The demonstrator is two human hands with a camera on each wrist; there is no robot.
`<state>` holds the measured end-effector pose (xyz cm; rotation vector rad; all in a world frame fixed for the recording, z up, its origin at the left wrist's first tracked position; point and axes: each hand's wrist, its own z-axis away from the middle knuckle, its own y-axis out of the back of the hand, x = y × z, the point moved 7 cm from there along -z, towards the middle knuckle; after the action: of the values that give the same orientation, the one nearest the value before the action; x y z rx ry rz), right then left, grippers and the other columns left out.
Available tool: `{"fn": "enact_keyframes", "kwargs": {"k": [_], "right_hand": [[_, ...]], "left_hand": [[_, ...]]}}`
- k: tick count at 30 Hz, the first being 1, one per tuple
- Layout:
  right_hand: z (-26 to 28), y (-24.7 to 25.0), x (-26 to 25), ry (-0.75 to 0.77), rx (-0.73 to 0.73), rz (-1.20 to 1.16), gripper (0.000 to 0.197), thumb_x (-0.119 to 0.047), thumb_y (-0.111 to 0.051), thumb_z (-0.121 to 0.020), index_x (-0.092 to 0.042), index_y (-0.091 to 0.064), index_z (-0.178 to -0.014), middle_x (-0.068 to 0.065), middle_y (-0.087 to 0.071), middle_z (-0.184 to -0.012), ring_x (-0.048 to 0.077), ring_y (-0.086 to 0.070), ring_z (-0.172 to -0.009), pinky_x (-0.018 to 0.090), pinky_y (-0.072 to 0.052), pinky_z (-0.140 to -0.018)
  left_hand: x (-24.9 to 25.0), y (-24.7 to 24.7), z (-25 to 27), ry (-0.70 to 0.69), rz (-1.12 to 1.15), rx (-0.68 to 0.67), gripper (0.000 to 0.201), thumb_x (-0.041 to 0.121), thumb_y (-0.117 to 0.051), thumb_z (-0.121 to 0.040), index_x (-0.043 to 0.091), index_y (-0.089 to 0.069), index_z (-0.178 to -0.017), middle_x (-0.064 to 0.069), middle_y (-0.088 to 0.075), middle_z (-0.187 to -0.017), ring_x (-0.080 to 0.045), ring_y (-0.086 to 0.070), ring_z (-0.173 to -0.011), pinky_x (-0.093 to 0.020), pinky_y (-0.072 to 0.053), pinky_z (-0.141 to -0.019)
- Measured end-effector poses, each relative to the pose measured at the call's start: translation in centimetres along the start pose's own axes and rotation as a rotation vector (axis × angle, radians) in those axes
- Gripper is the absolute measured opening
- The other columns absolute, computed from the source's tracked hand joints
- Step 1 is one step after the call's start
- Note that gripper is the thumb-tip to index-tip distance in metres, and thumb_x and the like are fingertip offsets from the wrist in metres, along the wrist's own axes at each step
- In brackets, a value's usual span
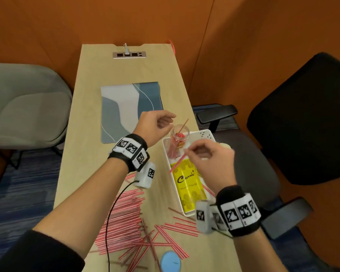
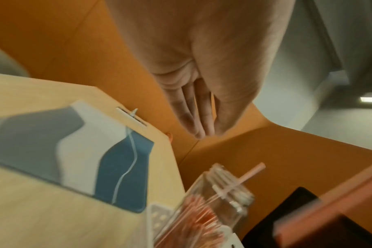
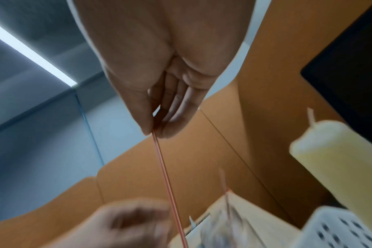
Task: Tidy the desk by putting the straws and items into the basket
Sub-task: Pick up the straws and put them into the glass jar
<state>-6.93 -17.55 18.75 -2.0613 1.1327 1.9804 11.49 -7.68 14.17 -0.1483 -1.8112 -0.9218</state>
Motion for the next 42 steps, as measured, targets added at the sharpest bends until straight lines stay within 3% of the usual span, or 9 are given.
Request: {"fn": "enact_keyframes", "kwargs": {"k": [4, 7, 13, 17, 22, 25, 30, 37, 42], "right_hand": [[-4.5, 3.3, -2.3, 0.117, 0.232, -0.013, 0.006, -0.011, -0.077, -0.082, -0.013, -0.072, -0.083, -0.007, -0.07, -0.077, 0.006, -0.067, -0.069, 0.022, -0.056, -0.069], [-7.3, 3.5, -2.7, 0.171, 0.297, 0.013, 0.004, -0.015, -0.075, -0.084, -0.013, -0.071, -0.084, -0.005, -0.07, -0.078, 0.006, -0.067, -0.071, 0.02, -0.055, -0.068], [-10.1, -0.9, 0.6, 0.128, 0.121, 0.184, 0.003, -0.014, -0.074, -0.084, -0.015, -0.071, -0.086, -0.006, -0.069, -0.079, 0.007, -0.067, -0.072, 0.022, -0.058, -0.07], [-9.6, -3.2, 4.0, 0.083, 0.047, 0.333, 0.01, -0.023, -0.073, -0.085, -0.019, -0.07, -0.093, -0.008, -0.064, -0.092, 0.011, -0.061, -0.085, 0.034, -0.055, -0.081], [-10.3, -3.2, 7.4, -0.146, 0.105, 0.502, 0.035, -0.03, -0.068, -0.09, -0.018, -0.062, -0.122, 0.007, -0.053, -0.123, 0.022, -0.054, -0.111, 0.03, -0.044, -0.092], [-11.0, -4.0, 8.7, -0.212, 0.049, 0.457, 0.024, -0.023, -0.069, -0.089, -0.015, -0.07, -0.111, 0.006, -0.067, -0.109, 0.021, -0.064, -0.1, 0.026, -0.048, -0.084], [-11.0, -4.5, 7.5, -0.107, 0.019, 0.403, 0.008, -0.014, -0.068, -0.088, -0.015, -0.075, -0.092, -0.004, -0.068, -0.082, 0.006, -0.06, -0.072, 0.006, -0.04, -0.065], [-10.2, -6.0, 6.2, -0.018, -0.117, 0.396, 0.023, -0.011, -0.067, -0.084, -0.016, -0.072, -0.106, 0.001, -0.07, -0.09, 0.007, -0.06, -0.077, 0.018, -0.052, -0.079], [-8.3, -4.6, 3.2, 0.148, 0.027, 0.446, 0.021, -0.018, -0.065, -0.088, -0.021, -0.069, -0.109, -0.002, -0.064, -0.105, 0.01, -0.058, -0.089, 0.026, -0.05, -0.083]], "left_hand": [[-5.1, 1.6, 3.7, 0.149, -0.054, 0.097, 0.022, 0.004, -0.067, -0.084, 0.017, -0.074, -0.101, 0.004, -0.071, -0.085, -0.004, -0.065, -0.073, -0.013, -0.052, -0.072], [-10.6, 1.3, 8.2, 0.338, -0.181, 0.018, 0.016, 0.008, -0.068, -0.084, 0.021, -0.074, -0.089, 0.006, -0.071, -0.082, -0.006, -0.063, -0.067, -0.025, -0.056, -0.074], [-16.6, -0.9, 16.9, 0.617, -0.365, -0.217, 0.016, 0.023, -0.078, -0.077, 0.034, -0.067, -0.081, 0.01, -0.067, -0.083, -0.013, -0.065, -0.078, -0.024, -0.051, -0.074], [-17.1, -2.3, 19.4, 0.617, -0.437, -0.381, 0.031, 0.04, -0.085, -0.069, 0.032, -0.069, -0.094, 0.014, -0.062, -0.088, -0.006, -0.06, -0.082, -0.022, -0.049, -0.076], [-17.1, -1.9, 20.1, 0.565, -0.526, -0.393, 0.034, 0.034, -0.086, -0.069, 0.028, -0.071, -0.099, 0.006, -0.059, -0.097, -0.012, -0.058, -0.087, -0.027, -0.052, -0.082], [-17.0, -1.7, 20.1, 0.536, -0.528, -0.377, 0.032, 0.033, -0.084, -0.073, 0.026, -0.072, -0.102, 0.008, -0.06, -0.095, -0.009, -0.056, -0.085, -0.023, -0.05, -0.082], [-17.1, -1.1, 20.4, 0.559, -0.487, -0.331, 0.022, 0.028, -0.08, -0.078, 0.022, -0.076, -0.099, 0.005, -0.072, -0.099, -0.009, -0.061, -0.085, -0.017, -0.047, -0.081], [-17.1, -0.6, 20.9, 0.56, -0.471, -0.31, 0.016, 0.028, -0.078, -0.082, 0.022, -0.078, -0.097, 0.004, -0.073, -0.102, -0.014, -0.065, -0.094, -0.024, -0.049, -0.087], [-16.4, -0.1, 21.5, 0.533, -0.452, -0.265, 0.014, 0.022, -0.07, -0.089, 0.018, -0.077, -0.099, 0.0, -0.073, -0.103, -0.019, -0.066, -0.096, -0.026, -0.048, -0.088]]}}
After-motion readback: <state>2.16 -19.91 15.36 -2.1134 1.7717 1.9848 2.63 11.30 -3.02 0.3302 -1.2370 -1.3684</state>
